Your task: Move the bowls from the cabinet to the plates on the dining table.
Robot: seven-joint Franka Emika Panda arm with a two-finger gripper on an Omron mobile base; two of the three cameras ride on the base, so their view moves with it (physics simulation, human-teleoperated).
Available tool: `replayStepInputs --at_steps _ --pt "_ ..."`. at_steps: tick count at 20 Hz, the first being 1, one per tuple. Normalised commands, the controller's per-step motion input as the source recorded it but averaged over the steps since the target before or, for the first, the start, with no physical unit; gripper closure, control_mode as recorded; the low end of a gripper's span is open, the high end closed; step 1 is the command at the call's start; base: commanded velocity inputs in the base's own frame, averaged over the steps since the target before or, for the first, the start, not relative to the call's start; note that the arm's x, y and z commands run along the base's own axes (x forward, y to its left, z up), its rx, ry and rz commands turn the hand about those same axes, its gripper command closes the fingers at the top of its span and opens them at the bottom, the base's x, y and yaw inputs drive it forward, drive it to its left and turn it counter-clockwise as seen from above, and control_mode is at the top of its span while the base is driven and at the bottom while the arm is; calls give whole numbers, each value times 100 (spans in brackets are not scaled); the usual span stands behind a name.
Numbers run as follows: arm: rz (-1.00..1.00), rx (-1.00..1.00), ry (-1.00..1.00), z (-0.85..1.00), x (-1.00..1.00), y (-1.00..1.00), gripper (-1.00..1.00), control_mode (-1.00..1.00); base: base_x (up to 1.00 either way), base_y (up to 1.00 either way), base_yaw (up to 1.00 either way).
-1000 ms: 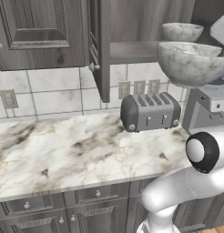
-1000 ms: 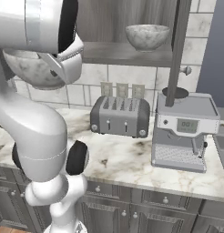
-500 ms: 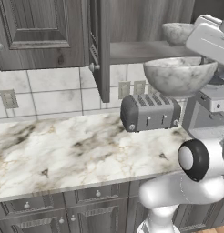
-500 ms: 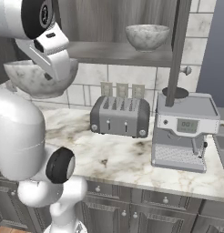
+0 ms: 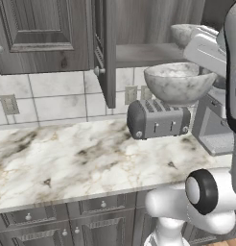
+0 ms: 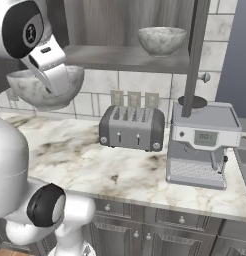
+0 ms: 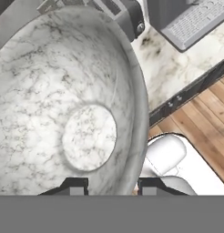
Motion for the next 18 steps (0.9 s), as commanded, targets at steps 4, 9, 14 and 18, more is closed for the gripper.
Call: replayStepInputs --at_steps 4,9,14,18 --pt "-5 -2 -2 -18 0 0 100 -100 0 0 0" --pt "-4 -2 0 -7 0 0 100 -100 0 0 0" --pt "-2 -1 0 0 -17 0 100 -100 0 0 0" --pt "0 0 0 0 -67 0 100 -100 0 0 0"
